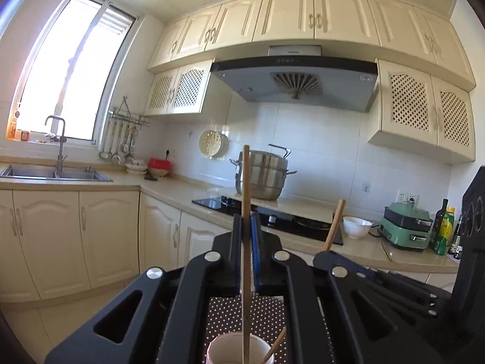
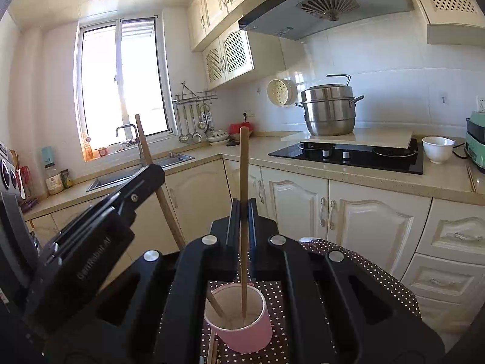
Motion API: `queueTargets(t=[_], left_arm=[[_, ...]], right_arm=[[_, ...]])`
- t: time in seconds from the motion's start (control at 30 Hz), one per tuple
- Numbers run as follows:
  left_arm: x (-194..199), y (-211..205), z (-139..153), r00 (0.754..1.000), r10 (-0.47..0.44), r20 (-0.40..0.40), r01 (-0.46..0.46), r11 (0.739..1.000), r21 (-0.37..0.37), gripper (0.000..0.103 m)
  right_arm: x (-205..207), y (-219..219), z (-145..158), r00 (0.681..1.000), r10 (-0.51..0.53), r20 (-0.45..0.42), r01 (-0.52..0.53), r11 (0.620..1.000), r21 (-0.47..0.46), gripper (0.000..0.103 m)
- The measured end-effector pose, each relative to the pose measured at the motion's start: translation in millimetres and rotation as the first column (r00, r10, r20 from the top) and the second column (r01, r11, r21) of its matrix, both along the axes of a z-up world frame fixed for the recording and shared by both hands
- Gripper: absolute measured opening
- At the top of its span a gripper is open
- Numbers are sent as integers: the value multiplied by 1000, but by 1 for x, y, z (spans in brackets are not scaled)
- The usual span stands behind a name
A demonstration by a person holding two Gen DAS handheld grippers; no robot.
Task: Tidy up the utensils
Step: 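Lift both chopsticks into the pink cup and open the left tool, then lower the chopstick into the pink cup and open the right tool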
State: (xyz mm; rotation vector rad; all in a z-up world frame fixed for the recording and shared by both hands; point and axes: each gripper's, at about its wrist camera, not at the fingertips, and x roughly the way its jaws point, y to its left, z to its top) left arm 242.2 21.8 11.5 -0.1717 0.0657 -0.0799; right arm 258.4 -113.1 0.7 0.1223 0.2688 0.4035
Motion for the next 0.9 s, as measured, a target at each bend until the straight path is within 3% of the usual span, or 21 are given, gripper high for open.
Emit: queueTargets(t=[0.2, 0.3, 0.53, 0.9], left_arm=[[2, -1, -14, 998, -22, -64, 23, 1000, 14, 8], [2, 3, -21, 995, -19, -99, 19, 1000, 3, 31], [-8, 13, -31, 992, 2, -127, -2, 1000, 0, 49], [-23, 23, -43, 985, 43, -167, -40, 999, 21, 58]], right_arm=[[1, 1, -10, 1000, -8, -22, 8, 1000, -11, 6], [-2, 2, -12, 1000, -12, -26, 11, 1000, -17, 6], [-8, 5, -17, 999, -22, -34, 21, 999, -30, 6], [-24, 11, -23, 998, -56, -19, 55, 997, -51, 6]])
